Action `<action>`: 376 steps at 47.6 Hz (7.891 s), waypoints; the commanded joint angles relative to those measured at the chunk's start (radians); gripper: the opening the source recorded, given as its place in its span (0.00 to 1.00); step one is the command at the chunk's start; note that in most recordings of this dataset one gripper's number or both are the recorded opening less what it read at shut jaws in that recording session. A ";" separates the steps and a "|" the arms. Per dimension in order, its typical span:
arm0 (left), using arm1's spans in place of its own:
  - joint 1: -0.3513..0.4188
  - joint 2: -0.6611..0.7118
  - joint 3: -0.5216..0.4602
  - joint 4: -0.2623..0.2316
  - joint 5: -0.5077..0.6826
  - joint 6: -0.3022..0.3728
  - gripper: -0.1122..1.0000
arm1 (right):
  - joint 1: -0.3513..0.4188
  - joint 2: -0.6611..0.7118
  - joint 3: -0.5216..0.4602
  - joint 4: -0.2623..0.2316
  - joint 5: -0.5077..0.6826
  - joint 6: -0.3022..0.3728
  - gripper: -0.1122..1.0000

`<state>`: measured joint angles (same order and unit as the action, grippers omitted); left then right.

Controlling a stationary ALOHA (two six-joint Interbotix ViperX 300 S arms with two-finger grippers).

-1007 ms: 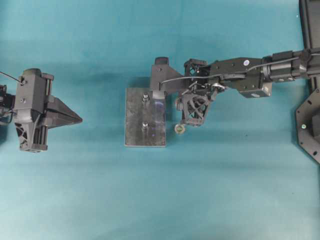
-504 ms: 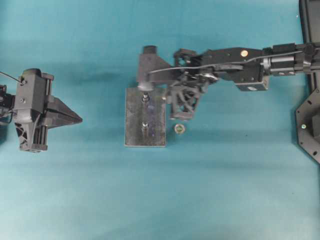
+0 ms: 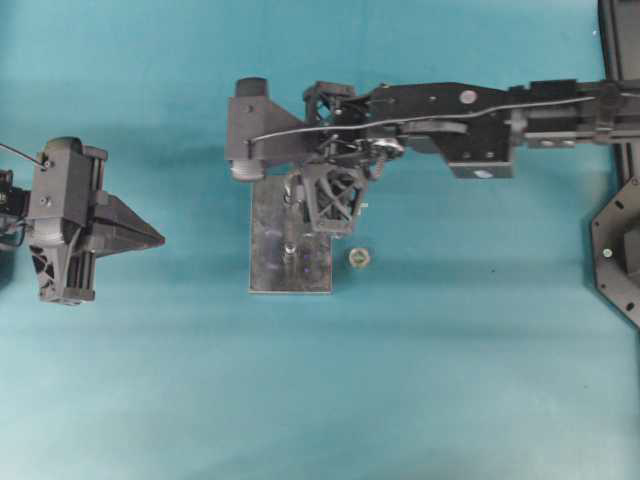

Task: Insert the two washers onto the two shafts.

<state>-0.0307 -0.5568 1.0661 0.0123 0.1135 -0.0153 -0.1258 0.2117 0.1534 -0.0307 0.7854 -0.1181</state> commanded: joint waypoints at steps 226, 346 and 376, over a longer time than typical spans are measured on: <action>-0.002 0.012 -0.008 0.003 -0.012 -0.005 0.10 | 0.146 -0.118 0.186 -0.032 -0.126 0.311 0.40; -0.002 0.017 -0.003 0.003 -0.023 -0.002 0.10 | 0.135 0.081 0.017 -0.029 -0.098 0.259 0.72; -0.002 0.015 -0.006 0.002 -0.023 0.000 0.10 | 0.173 0.026 0.020 -0.025 -0.041 0.265 0.72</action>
<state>-0.0307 -0.5384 1.0784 0.0138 0.0982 -0.0169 0.0614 0.3037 0.1887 -0.0552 0.7363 0.1534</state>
